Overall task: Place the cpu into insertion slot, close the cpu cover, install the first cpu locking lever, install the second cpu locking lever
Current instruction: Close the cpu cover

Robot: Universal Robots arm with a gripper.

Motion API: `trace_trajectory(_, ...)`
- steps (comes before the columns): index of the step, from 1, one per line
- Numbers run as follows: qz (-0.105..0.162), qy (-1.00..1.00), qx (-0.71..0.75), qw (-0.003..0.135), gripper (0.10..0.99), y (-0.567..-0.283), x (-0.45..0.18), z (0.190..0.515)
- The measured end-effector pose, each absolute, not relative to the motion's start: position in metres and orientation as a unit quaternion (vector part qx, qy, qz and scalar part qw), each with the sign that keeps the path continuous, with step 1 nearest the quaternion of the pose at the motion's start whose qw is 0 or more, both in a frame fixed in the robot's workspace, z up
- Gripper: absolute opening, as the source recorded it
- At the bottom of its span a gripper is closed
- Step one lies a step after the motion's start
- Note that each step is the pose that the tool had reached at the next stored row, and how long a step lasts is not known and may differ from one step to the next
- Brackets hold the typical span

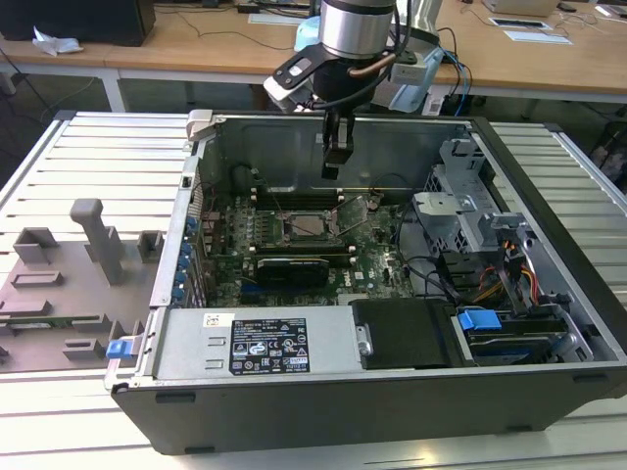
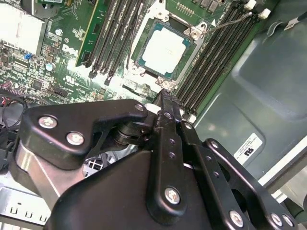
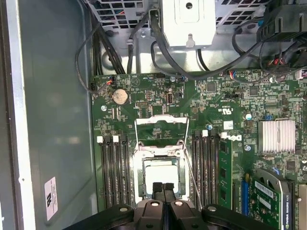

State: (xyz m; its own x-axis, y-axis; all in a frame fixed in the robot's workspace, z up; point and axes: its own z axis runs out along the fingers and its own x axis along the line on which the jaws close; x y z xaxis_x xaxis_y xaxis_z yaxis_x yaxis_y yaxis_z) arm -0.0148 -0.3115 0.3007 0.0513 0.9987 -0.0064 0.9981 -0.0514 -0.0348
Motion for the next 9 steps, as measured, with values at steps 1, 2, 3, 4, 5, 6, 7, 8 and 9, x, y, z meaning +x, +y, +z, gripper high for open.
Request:
trace_trajectory(1, 0.014, -0.689, -0.725, 0.01, 0.106, -0.312, -0.014, 0.301)
trace_trajectory(2, 0.014, -0.689, -0.725, 0.01, 0.106, -0.312, -0.011, 0.301)
trace_trajectory(3, 0.014, -0.689, -0.725, 0.01, 0.106, -0.312, -0.006, 0.301)
trace_trajectory(4, 0.014, -0.689, -0.725, 0.01, 0.106, -0.312, -0.003, 0.301)
trace_trajectory(5, 0.014, -0.689, -0.725, 0.011, 0.106, -0.311, 0.001, 0.301)
trace_trajectory(6, 0.014, -0.689, -0.725, 0.011, 0.106, -0.311, 0.004, 0.301)
trace_trajectory(7, 0.014, -0.689, -0.725, 0.011, 0.106, -0.311, 0.007, 0.301)
trace_trajectory(8, 0.015, -0.689, -0.725, 0.011, 0.106, -0.311, 0.012, 0.301)
trace_trajectory(9, 0.015, -0.688, -0.725, 0.011, 0.106, -0.312, 0.019, 0.301)
